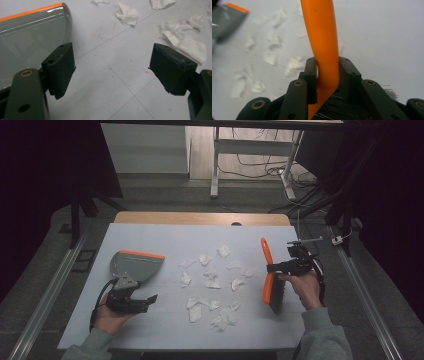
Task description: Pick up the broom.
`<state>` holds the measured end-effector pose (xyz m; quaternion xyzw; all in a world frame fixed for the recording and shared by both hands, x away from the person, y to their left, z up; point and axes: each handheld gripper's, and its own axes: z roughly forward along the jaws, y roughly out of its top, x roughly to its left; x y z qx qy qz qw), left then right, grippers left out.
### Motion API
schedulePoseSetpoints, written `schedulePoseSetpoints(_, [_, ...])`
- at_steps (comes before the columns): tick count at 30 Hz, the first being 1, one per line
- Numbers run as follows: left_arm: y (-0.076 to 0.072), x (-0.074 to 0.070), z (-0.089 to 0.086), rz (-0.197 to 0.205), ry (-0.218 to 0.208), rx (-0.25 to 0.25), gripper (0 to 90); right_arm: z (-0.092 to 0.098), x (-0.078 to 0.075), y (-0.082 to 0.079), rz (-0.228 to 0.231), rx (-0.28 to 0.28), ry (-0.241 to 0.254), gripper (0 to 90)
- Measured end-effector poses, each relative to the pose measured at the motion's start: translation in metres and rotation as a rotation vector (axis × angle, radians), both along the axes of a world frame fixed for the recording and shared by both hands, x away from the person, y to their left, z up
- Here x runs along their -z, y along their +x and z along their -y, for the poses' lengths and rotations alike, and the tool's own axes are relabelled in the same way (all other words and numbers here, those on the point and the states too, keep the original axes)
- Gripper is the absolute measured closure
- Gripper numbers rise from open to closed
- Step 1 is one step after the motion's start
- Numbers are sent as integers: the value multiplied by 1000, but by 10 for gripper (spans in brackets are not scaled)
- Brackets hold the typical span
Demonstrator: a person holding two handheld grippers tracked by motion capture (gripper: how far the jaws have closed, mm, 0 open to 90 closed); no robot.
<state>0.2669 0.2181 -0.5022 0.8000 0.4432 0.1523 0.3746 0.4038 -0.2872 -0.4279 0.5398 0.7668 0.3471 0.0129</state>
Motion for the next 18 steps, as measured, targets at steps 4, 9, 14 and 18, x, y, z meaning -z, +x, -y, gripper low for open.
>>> schedulePoseSetpoints(4, [1,-1,3,4,-3,1,210,-12,-2,-6,45,-43,51,702])
schedulePoseSetpoints(9, [2,-2,5,8,1,-4,209,-29,-7,-11,105,-99,135,702])
schedulePoseSetpoints(14, [1,-4,5,20,-3,-15,208,-42,-6,-9,137,-119,181,702])
schedulePoseSetpoints(18, [0,-8,6,31,-15,-25,208,-54,-2,-8,145,-140,225,702])
